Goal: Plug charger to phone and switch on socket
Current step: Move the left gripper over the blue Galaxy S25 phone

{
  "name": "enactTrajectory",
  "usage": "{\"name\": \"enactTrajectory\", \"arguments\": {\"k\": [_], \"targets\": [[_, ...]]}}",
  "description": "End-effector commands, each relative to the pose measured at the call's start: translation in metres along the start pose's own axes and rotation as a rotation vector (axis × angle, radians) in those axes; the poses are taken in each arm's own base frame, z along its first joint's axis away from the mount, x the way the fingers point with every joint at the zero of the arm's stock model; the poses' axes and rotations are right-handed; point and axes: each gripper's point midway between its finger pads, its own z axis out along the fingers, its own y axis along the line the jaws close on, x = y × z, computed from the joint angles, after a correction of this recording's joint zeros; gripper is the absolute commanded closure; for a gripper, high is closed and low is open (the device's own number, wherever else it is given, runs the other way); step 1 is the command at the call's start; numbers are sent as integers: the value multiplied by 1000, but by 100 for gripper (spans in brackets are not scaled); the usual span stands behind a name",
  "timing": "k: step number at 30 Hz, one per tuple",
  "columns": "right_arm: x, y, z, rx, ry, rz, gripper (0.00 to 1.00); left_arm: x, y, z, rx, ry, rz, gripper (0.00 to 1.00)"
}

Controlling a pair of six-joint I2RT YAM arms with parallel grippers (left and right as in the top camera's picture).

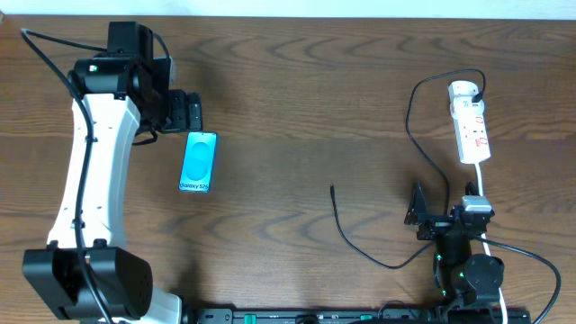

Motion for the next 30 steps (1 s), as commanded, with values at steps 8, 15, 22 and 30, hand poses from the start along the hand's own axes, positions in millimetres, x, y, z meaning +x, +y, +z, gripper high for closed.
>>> {"name": "enactTrajectory", "arguments": {"k": [8,15,22,30], "targets": [[0,2,0,-9,0,-7,1,17,5,72,2,149,-9,2],[0,2,0,-9,0,-7,1,27,9,117,-1,201,-13,2],[0,2,0,-9,0,-7,1,39,12,138,-4,237,-15,2],[0,2,0,-9,0,-7,1,57,14,161,-3,247,-13,2]]}}
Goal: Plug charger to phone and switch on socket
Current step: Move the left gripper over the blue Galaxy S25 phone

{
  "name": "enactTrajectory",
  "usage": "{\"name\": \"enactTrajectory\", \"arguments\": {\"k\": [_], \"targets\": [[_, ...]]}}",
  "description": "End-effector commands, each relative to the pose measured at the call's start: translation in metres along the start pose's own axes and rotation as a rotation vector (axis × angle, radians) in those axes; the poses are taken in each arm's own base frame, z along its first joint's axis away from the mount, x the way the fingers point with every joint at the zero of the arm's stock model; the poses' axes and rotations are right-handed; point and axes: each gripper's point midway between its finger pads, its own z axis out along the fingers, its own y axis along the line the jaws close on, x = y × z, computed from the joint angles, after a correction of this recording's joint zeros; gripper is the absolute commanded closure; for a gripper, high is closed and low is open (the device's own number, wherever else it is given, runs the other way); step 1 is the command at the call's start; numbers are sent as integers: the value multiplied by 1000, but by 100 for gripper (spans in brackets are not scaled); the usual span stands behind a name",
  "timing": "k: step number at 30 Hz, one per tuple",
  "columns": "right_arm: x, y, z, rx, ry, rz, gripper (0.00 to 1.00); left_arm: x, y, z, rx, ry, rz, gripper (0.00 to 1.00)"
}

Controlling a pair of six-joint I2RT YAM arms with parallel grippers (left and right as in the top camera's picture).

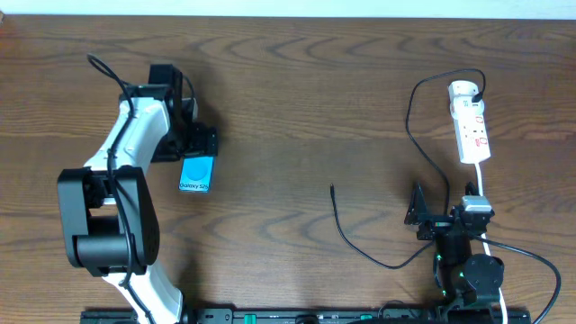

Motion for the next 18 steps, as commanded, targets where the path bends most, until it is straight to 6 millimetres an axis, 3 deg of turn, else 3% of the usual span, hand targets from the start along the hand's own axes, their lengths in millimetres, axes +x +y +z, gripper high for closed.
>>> {"name": "enactTrajectory", "arguments": {"k": [1,18], "targets": [[0,2,0,-10,0,-7,1,10,2,15,4,29,4,2],[0,2,0,-10,0,-7,1,17,3,25,4,37,31,2]]}}
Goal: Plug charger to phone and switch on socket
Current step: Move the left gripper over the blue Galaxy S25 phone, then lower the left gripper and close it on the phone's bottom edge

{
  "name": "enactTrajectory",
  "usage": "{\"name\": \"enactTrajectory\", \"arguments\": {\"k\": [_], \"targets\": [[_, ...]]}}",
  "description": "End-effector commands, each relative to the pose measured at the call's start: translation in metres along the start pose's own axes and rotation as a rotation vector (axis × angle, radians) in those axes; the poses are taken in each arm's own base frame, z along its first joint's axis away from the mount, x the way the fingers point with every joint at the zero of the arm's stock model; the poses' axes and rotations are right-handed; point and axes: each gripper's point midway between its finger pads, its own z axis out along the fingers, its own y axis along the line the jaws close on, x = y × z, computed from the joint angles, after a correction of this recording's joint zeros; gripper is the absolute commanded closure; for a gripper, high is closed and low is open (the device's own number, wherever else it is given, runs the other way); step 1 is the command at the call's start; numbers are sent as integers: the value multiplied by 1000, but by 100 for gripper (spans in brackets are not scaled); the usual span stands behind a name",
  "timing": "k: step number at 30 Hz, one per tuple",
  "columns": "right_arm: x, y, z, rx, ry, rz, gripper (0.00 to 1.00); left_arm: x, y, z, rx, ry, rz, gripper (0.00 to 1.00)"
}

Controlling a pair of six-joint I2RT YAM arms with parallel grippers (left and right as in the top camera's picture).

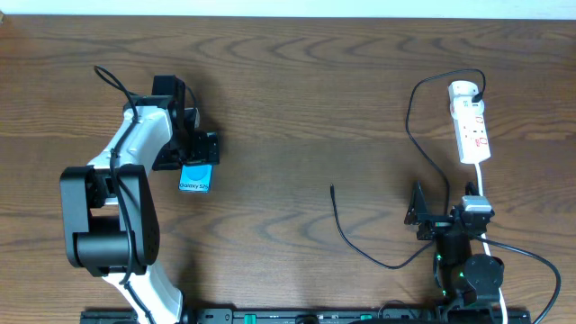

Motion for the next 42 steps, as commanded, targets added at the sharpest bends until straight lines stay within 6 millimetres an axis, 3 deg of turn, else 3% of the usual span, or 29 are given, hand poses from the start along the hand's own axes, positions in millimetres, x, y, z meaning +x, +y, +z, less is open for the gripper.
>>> {"name": "enactTrajectory", "arguments": {"k": [1,42], "targets": [[0,2,0,-9,0,-7,1,10,1,11,4,30,25,2],[0,2,0,-9,0,-7,1,-6,1,26,9,-39,187,2]]}}
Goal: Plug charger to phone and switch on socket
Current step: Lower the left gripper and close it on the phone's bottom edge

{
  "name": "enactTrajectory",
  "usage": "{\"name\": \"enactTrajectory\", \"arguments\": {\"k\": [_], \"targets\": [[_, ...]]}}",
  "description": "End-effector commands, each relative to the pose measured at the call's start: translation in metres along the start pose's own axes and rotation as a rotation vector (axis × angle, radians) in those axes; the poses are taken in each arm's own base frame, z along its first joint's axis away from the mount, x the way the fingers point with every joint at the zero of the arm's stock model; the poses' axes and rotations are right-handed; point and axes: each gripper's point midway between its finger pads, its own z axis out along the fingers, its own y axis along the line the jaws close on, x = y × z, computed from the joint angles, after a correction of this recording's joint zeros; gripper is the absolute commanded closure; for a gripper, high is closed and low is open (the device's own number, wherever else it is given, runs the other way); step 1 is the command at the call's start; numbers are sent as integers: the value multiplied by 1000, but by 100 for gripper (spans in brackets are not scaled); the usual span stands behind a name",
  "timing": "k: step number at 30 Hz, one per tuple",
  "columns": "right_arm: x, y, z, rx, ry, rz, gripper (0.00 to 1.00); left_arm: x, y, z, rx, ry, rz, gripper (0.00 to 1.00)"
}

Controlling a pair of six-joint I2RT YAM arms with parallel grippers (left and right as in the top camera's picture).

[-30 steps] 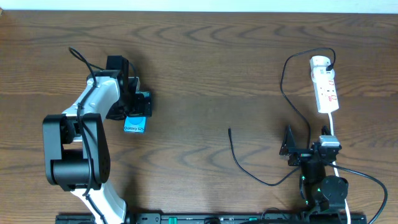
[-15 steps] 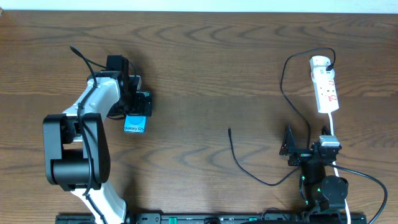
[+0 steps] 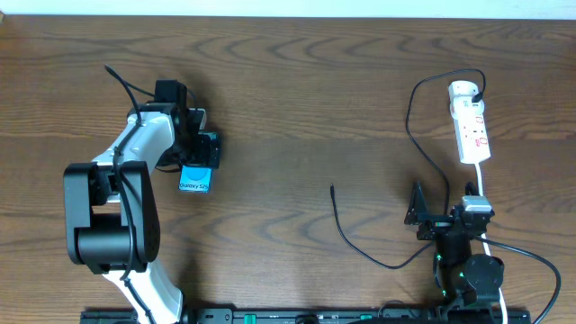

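Note:
The phone (image 3: 196, 179), its blue screen up, lies on the left part of the table (image 3: 297, 108). My left gripper (image 3: 203, 149) sits over the phone's upper half and hides it; whether the fingers grip its edges is not visible. The black charger cable (image 3: 353, 243) ends in a free plug (image 3: 332, 187) at mid-table, well right of the phone. It loops back up to the white socket strip (image 3: 472, 126) at the far right. My right gripper (image 3: 415, 205) rests low by its base, beside the cable, and is too small and dark to read.
The white lead of the socket strip runs down past the right arm's base (image 3: 468, 270). The left arm's base (image 3: 103, 229) stands at the front left. A black rail (image 3: 297, 317) runs along the front edge of the table.
The left wrist has shifted very slightly over the phone's upper half. The phone, the cable and the right arm have not moved.
At first my left gripper stood just beyond the phone's top edge, with the whole phone showing. Then the arm had swung in and the gripper covered the phone's top. It has stayed there since, while the phone lies where it was.

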Motion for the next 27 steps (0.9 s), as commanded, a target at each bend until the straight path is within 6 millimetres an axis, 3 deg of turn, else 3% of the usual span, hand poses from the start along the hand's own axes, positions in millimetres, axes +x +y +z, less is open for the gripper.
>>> {"name": "enactTrajectory", "arguments": {"k": [1,9,13,27], "targets": [[0,2,0,-9,0,-7,1,6,-1,9,12,23,27,2],[0,2,0,-9,0,-7,1,6,-1,9,16,23,38,0],[0,2,0,-9,0,-7,1,6,-1,9,16,23,37,16],[0,2,0,-9,0,-7,1,6,-1,9,16,24,37,20]]}}
